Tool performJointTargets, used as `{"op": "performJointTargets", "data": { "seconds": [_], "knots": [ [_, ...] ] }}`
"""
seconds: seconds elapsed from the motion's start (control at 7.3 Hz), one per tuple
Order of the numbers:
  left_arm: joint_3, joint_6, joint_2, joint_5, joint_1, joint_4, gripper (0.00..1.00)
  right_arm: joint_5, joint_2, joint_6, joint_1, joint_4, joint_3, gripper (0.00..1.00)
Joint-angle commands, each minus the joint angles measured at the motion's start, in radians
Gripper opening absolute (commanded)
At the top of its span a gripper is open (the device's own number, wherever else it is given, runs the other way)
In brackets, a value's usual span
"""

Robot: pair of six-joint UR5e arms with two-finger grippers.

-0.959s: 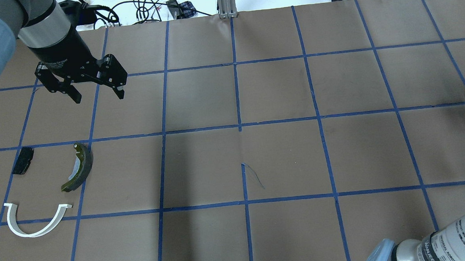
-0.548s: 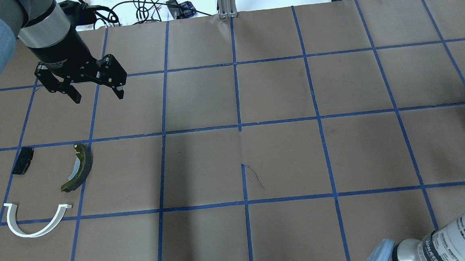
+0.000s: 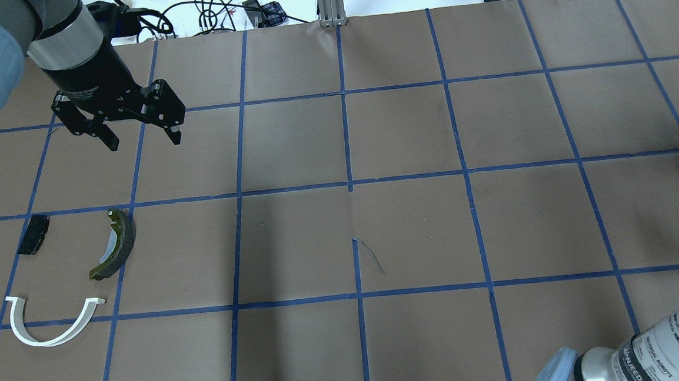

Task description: Place bearing gear from tray to pile

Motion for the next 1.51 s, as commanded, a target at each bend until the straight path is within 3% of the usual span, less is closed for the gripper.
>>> {"op": "performJointTargets", "data": {
  "seconds": [0.0,1.1,1.23,1.37],
  "knots": [
    [0.000,0.000,-0.003,0.001,-0.002,0.003,1.00,-0.002,0.005,-0.003,0.000,0.002,0.001,0.74],
    [0.014,0.035,0.001,0.001,0.000,0.013,1.00,-0.004,0.006,-0.002,-0.020,-0.008,0.001,0.60],
    [0.006,0.035,0.004,0.001,0.000,0.020,1.00,-0.004,0.006,0.003,-0.020,-0.006,0.001,0.55],
    [0.011,0.035,0.003,0.001,0.000,0.020,1.00,-0.004,0.006,0.008,-0.020,-0.006,0.001,0.39]
  ]
}}
